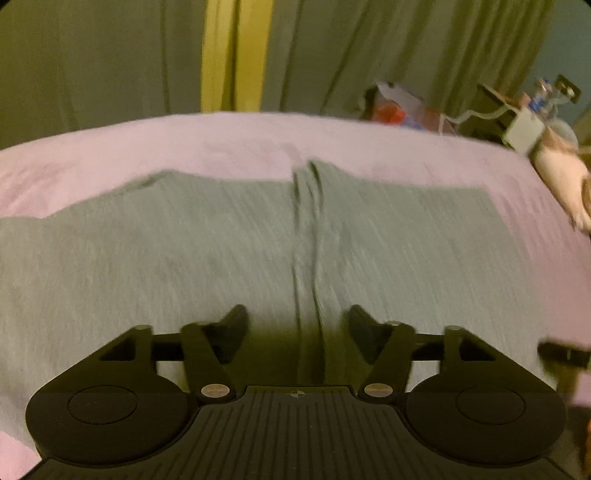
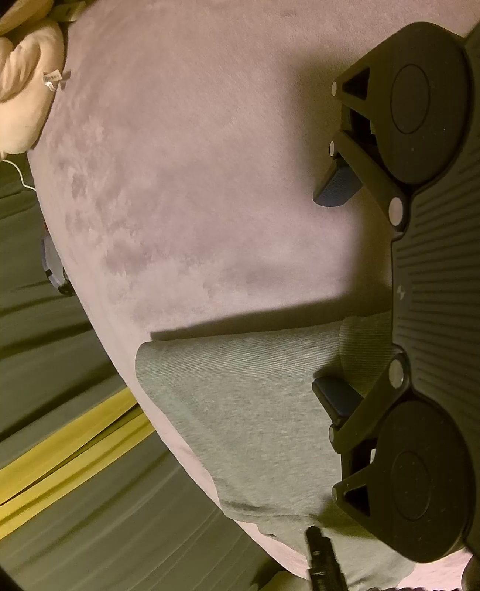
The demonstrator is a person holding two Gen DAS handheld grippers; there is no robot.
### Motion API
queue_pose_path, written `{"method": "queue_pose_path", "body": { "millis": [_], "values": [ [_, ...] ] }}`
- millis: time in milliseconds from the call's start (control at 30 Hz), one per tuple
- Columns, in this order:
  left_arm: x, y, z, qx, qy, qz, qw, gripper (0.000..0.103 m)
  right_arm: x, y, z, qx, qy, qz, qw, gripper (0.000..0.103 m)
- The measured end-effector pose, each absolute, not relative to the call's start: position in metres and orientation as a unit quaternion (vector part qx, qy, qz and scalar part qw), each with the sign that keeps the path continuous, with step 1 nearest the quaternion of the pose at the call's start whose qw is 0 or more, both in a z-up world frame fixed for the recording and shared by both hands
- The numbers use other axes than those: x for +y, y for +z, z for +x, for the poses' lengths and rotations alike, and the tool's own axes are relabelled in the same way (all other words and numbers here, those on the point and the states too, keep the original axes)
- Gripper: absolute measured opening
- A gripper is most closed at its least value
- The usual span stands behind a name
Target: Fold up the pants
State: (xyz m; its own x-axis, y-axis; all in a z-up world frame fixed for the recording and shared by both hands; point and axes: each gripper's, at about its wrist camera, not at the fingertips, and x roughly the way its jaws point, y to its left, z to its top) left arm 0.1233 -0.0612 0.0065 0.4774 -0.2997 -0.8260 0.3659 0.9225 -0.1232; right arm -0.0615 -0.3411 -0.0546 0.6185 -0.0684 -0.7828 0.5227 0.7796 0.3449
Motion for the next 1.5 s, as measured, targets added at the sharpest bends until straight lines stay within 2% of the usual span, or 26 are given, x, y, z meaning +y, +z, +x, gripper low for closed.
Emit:
{"method": "queue_pose_path", "body": {
  "millis": [67,133,200,267,400,433,633,867,967,1033,1100,1200,1267,1300,1333,1433,1500],
  "values": [
    [-0.063,-0.004,0.112,0.483,-0.199,0.05,0.851,0.072,-0.341,-0.055,-0.061,0.401,-0.174,0.281,0.854,0.099],
    [-0.065,-0.02,0.102,0.495,-0.206,0.063,0.842,0.058,-0.341,-0.055,-0.061,0.401,-0.175,0.281,0.854,0.099],
    [-0.064,-0.029,0.089,0.475,-0.216,0.072,0.85,0.053,-0.34,-0.055,-0.061,0.402,-0.177,0.279,0.854,0.099],
    [-0.066,-0.028,0.08,0.461,-0.229,0.08,0.853,0.038,-0.339,-0.055,-0.06,0.404,-0.18,0.274,0.854,0.099],
    [-0.061,-0.022,0.08,0.459,-0.222,0.059,0.858,0.022,-0.337,-0.054,-0.058,0.409,-0.186,0.265,0.853,0.099],
    [-0.058,-0.021,0.08,0.457,-0.22,0.049,0.86,0.013,-0.337,-0.054,-0.058,0.409,-0.187,0.264,0.853,0.099],
    [-0.053,-0.011,0.065,0.438,-0.219,0.043,0.871,0.012,-0.335,-0.052,-0.059,0.41,-0.198,0.255,0.853,0.099],
    [-0.049,-0.028,0.081,0.468,-0.201,0.008,0.86,0.013,-0.333,-0.054,-0.056,0.415,-0.197,0.244,0.854,0.099],
    [-0.044,-0.033,0.083,0.473,-0.195,-0.009,0.859,0.021,-0.331,-0.053,-0.055,0.413,-0.201,0.238,0.856,0.099],
    [-0.041,-0.034,0.082,0.472,-0.196,-0.015,0.86,0.022,-0.322,-0.045,-0.057,0.397,-0.212,0.212,0.868,0.099],
    [-0.041,-0.034,0.079,0.468,-0.195,-0.009,0.862,0.023,-0.305,-0.03,-0.064,0.344,-0.201,0.178,0.9,0.096],
    [-0.042,-0.034,0.074,0.46,-0.196,0.003,0.866,0.024,-0.272,-0.018,-0.071,0.277,-0.159,0.129,0.939,0.074],
    [-0.043,-0.034,0.075,0.458,-0.197,0.007,0.867,0.024,-0.256,-0.022,-0.061,0.297,-0.149,0.089,0.939,0.037],
    [-0.042,-0.034,0.074,0.458,-0.196,0.006,0.867,0.024,-0.254,-0.027,-0.056,0.314,-0.148,0.086,0.934,0.028],
    [-0.042,-0.033,0.075,0.458,-0.196,0.004,0.867,0.025,-0.256,-0.035,-0.05,0.336,-0.147,0.1,0.925,0.021],
    [-0.041,-0.033,0.076,0.46,-0.197,-0.001,0.866,0.026,-0.267,-0.055,-0.034,0.397,-0.155,0.132,0.895,0.021],
    [-0.042,-0.033,0.076,0.46,-0.198,-0.001,0.866,0.029,-0.268,-0.055,-0.031,0.395,-0.159,0.137,0.895,0.019]
  ]
}}
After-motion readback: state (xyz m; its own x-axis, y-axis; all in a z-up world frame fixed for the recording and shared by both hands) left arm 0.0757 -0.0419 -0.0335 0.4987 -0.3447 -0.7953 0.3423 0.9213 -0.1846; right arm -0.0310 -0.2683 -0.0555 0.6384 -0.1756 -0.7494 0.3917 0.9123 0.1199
